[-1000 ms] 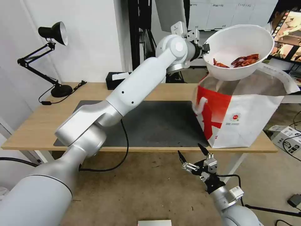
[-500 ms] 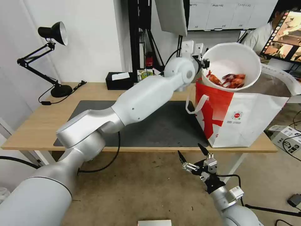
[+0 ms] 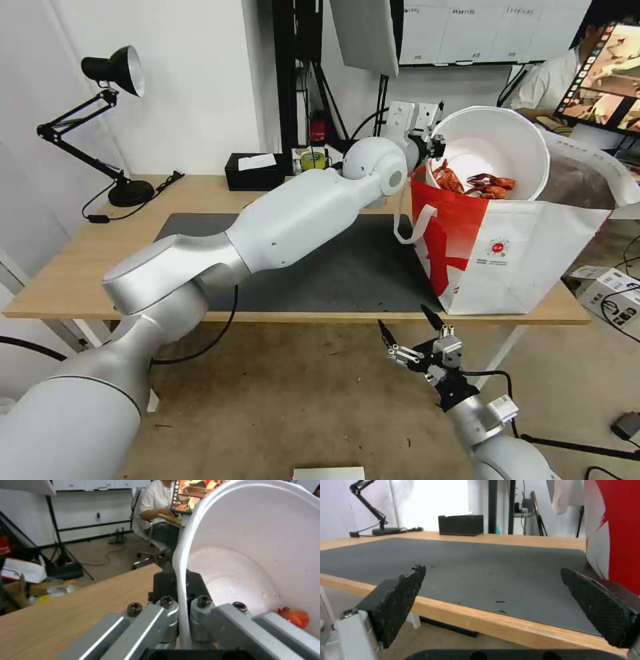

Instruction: Pick up the trash from the table and place it into the takeout bag.

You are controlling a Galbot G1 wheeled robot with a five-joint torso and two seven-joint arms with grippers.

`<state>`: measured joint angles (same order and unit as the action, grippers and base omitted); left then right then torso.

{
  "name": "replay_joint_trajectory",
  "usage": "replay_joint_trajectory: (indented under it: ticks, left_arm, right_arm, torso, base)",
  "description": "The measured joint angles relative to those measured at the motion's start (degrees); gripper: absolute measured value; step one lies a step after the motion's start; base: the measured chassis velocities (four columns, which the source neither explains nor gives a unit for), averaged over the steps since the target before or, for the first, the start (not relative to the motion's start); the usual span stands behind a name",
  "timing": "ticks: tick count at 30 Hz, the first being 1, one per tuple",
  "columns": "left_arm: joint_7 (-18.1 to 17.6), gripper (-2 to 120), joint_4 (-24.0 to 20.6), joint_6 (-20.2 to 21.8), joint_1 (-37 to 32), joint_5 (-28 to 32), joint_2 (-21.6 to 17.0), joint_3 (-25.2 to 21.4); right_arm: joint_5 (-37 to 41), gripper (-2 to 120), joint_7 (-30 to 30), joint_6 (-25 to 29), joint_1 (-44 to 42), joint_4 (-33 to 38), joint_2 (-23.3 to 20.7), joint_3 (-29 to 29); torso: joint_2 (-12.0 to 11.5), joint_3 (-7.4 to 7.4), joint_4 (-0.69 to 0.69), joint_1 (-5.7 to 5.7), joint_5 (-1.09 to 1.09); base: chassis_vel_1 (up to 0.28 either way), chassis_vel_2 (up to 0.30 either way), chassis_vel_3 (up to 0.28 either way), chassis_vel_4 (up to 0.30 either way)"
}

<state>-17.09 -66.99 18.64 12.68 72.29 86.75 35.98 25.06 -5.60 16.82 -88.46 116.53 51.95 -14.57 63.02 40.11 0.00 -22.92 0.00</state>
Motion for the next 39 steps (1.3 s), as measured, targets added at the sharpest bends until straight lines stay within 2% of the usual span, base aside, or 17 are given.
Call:
replay_joint_trajectory:
  ticks: [8,11,12,15,16,18,19,21,22,25,26,28,30,32,37,39]
  left_arm:
    - [0.7,0,-0.1,0.3,0.0,2.4,0.4,-0.1]
    - [1.0,17,-0.4,1.5,-0.2,3.9,0.2,-0.4]
    - [1.0,17,-0.4,1.5,-0.2,3.9,0.2,-0.4]
    - [1.4,30,-0.5,2.0,-0.6,4.3,-0.2,-0.6]
    - [1.4,30,-0.5,2.0,-0.6,4.3,-0.2,-0.6]
    - [1.4,42,-0.7,2.2,-0.9,4.5,-0.6,-0.6]
    - [1.4,42,-0.7,2.2,-0.9,4.5,-0.6,-0.6]
    - [1.4,52,-0.9,2.5,-1.0,5.2,-0.7,-0.7]
    - [1.4,52,-0.9,2.5,-1.0,5.2,-0.7,-0.7]
    - [1.4,67,-1.0,2.6,-1.0,5.3,-0.6,-0.8]
    - [1.4,67,-1.0,2.6,-1.0,5.3,-0.6,-0.8]
    - [1.4,77,-1.2,2.6,-1.0,5.3,-0.7,-0.8]
    - [1.4,80,-1.3,2.5,-1.1,5.3,-0.8,-0.8]
    - [1.8,92,-2.0,1.6,-1.2,5.3,-2.0,-0.8]
    - [2.2,99,-3.9,-0.3,-1.5,5.2,-5.0,-0.4]
    - [3.4,100,-5.5,-2.2,-1.6,4.6,-7.6,0.5]
  right_arm:
    - [0.0,100,0.0,0.0,0.0,0.0,0.0,0.0]
    - [0.0,100,0.0,0.0,0.0,0.0,0.0,0.0]
    - [0.0,100,0.0,0.0,0.0,0.0,0.0,0.0]
    - [0.0,100,0.0,0.0,0.0,0.0,0.0,0.0]
    - [0.0,100,0.0,0.0,0.0,0.0,0.0,0.0]
    - [0.0,100,0.0,0.0,0.0,0.0,0.0,0.0]
    - [0.0,100,0.0,0.0,0.0,0.0,0.0,0.0]
    - [0.0,100,0.0,0.0,0.0,0.0,0.0,0.0]
    - [0.0,100,0.0,0.0,0.0,0.0,0.0,0.0]
    - [0.0,100,0.0,0.0,0.0,0.0,0.0,0.0]
    - [0.0,100,0.0,0.0,0.0,0.0,0.0,0.0]
    - [0.0,100,0.0,0.0,0.0,0.0,0.0,0.0]
    - [0.0,100,0.0,0.0,0.0,0.0,0.0,0.0]
    - [0.0,100,0.0,0.0,0.0,0.0,0.0,0.0]
    - [0.0,100,0.0,0.0,0.0,0.0,0.0,0.0]
    - [0.0,100,0.0,0.0,0.0,0.0,0.0,0.0]
  torso:
    - [0.0,0.00,0.00,0.00,0.00]
    - [0.0,0.00,0.00,0.00,0.00]
    - [0.0,0.00,0.00,0.00,0.00]
    - [0.0,0.00,0.00,0.00,0.00]
    - [0.0,0.00,0.00,0.00,0.00]
    - [0.0,0.00,0.00,0.00,0.00]
    - [0.0,0.00,0.00,0.00,0.00]
    - [0.0,0.00,0.01,0.00,0.00]
    - [0.0,0.00,0.01,0.00,0.00]
    - [0.0,0.00,0.00,0.00,0.00]
    - [0.0,0.00,0.00,0.00,0.00]
    - [0.0,0.00,0.00,0.00,0.00]
    - [0.0,0.00,-0.01,0.00,0.00]
    - [0.0,0.00,-0.01,0.00,0.00]
    - [0.0,0.00,-0.01,0.00,0.00]
    - [0.0,0.00,0.01,0.00,0.00]
  base:
    - [0.000,0.000,0.000,0.000]
    - [0.000,0.000,0.000,0.000]
    - [0.000,0.000,0.000,0.000]
    - [0.000,0.000,0.000,0.000]
    - [0.000,0.000,0.000,0.000]
    - [0.000,0.000,0.000,0.000]
    - [0.000,0.000,0.000,0.000]
    - [0.000,0.000,0.000,0.000]
    - [0.000,0.000,0.000,0.000]
    - [0.000,0.000,0.000,0.000]
    - [0.000,0.000,0.000,0.000]
    - [0.000,0.000,0.000,0.000]
    - [0.000,0.000,0.000,0.000]
    - [0.000,0.000,0.000,0.000]
    - [0.000,0.000,0.000,0.000]
    - [0.000,0.000,0.000,0.000]
